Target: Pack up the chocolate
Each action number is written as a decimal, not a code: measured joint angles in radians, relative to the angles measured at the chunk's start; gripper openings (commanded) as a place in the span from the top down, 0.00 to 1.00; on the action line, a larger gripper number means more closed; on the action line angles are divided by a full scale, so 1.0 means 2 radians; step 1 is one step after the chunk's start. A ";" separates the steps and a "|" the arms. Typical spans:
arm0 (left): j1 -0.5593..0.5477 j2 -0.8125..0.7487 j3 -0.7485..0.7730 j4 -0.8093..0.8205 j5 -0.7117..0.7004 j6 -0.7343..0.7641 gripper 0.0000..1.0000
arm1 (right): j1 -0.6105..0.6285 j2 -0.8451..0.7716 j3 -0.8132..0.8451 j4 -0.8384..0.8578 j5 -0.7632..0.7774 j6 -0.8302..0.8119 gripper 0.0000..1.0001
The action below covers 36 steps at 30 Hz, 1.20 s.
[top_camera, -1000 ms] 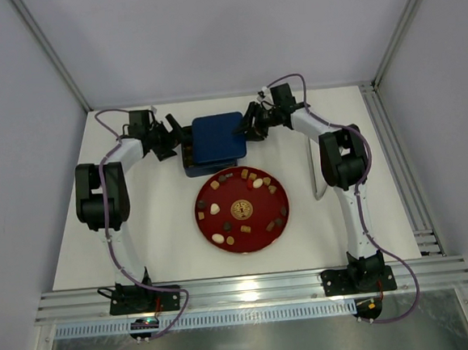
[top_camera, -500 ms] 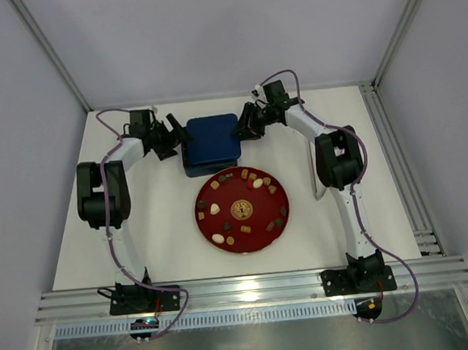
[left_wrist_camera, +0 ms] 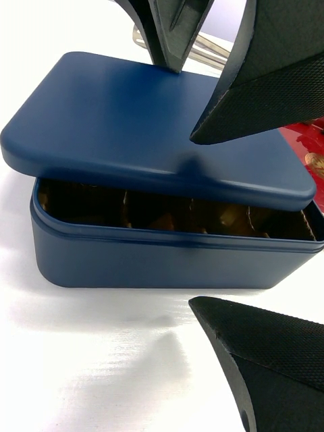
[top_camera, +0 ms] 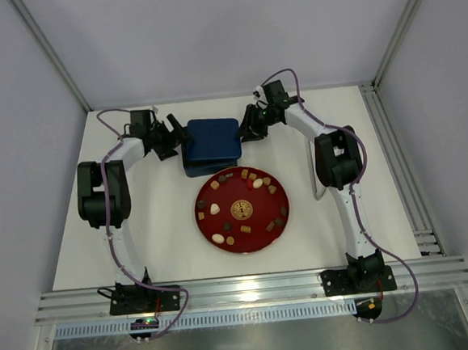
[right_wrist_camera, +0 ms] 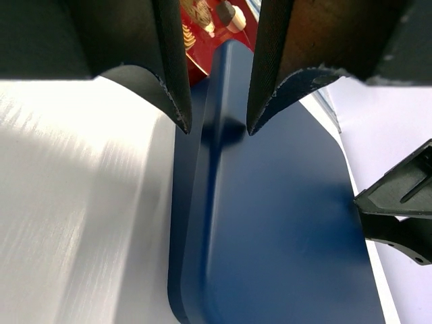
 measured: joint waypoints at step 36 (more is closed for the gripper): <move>-0.011 0.016 0.023 -0.004 -0.001 0.000 0.10 | 0.035 0.019 0.073 -0.037 0.068 -0.076 0.60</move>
